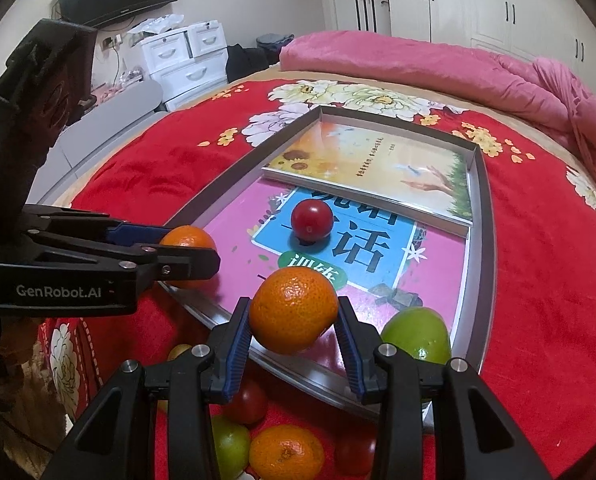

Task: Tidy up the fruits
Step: 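Lower the orange into the tray and open the right gripper while the left gripper releases its orange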

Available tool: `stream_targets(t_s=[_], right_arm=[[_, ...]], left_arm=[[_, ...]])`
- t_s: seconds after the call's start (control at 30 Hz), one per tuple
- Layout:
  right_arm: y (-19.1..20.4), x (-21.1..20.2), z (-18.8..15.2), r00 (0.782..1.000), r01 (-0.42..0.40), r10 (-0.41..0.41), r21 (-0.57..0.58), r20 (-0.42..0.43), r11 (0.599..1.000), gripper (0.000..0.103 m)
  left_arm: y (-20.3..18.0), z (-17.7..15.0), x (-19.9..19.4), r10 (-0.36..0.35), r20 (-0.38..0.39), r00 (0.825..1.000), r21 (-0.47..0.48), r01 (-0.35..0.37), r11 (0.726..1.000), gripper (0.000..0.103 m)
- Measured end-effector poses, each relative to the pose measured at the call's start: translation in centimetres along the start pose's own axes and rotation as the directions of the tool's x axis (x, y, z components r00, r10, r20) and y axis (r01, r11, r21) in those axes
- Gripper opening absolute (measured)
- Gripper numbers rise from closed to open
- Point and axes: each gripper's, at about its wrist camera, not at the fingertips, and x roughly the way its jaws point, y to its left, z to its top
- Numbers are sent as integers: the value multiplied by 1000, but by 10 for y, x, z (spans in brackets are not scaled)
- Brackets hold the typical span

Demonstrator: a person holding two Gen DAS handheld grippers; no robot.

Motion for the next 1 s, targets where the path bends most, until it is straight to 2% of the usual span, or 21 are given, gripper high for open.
stream_targets(t_s=[0.57, 0.63, 0.73, 1.0], right_arm=[[-1, 0, -1, 1000, -22, 22, 16, 9, 1000, 42], [-1, 0, -1, 1000, -26, 26, 18, 11, 999, 44], [-1, -1, -1, 999, -29, 29, 22, 16, 999, 52], [-2, -5, -1, 999, -23, 22, 30, 26, 999, 55]], left_arm=[[1, 1, 1, 3, -1, 1000, -6, -3, 1000, 44], [1, 1, 1, 2, -1, 1000, -7, -2, 1000, 44], [1, 0, 1, -1, 0, 1000, -10, 1, 1000, 44], [1, 0, -1, -8, 6, 1000, -14, 8, 1000, 44]])
